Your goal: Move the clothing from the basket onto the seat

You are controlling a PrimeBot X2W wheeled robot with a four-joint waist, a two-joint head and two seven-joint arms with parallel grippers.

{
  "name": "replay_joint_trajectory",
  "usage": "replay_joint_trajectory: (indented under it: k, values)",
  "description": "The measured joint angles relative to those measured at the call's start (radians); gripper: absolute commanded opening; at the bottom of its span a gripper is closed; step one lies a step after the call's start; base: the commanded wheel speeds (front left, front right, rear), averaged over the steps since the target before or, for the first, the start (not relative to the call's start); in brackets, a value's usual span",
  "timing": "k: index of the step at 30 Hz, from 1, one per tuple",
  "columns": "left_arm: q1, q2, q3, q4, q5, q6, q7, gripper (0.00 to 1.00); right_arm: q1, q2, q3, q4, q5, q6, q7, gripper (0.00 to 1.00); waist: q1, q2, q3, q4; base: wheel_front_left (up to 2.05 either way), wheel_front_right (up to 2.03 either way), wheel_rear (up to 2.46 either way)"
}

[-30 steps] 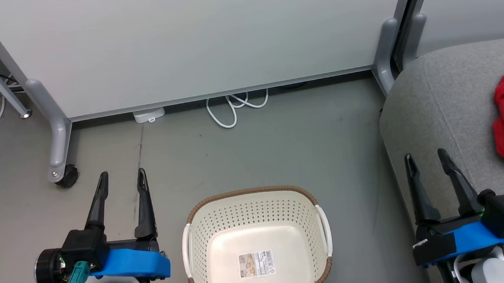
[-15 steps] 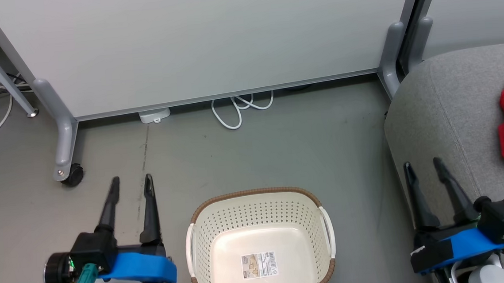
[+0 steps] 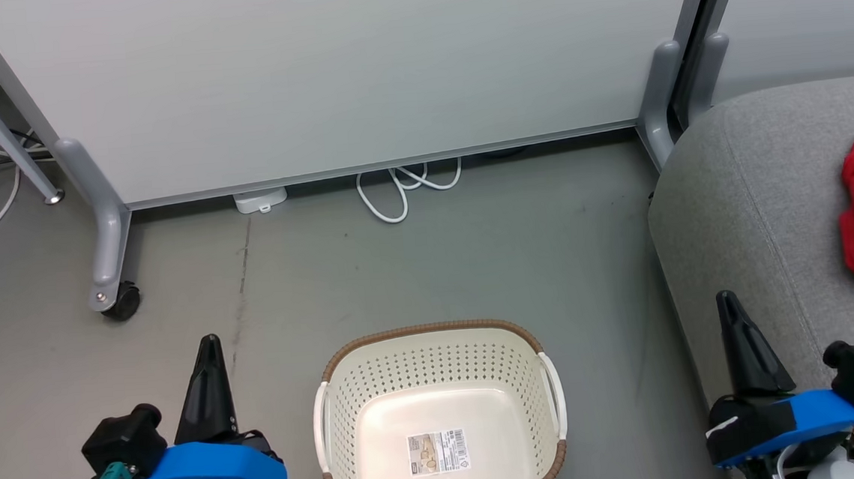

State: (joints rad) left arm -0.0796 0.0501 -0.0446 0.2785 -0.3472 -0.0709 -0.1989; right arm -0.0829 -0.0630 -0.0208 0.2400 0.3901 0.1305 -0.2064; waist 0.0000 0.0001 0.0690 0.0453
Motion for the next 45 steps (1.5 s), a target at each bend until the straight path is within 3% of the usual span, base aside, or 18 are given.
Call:
replay_joint_trajectory:
  k: [22, 45]
  values:
    - [-0.001, 0.000, 0.042, -0.010, -0.361, -0.015, 0.087, 0.00, -0.001, 0.003, -0.026, 0.001, 0.349, 0.000, 0.091, 0.00, 0.0000, 0.0000, -0.013, -0.009, 0.00, 0.00, 0.00]
    - [-0.007, 0.000, 0.080, -0.016, -0.658, -0.028, 0.163, 0.00, -0.005, 0.007, -0.049, 0.001, 0.636, 0.000, 0.166, 0.00, 0.0000, 0.0000, -0.026, -0.018, 0.00, 0.00, 0.00]
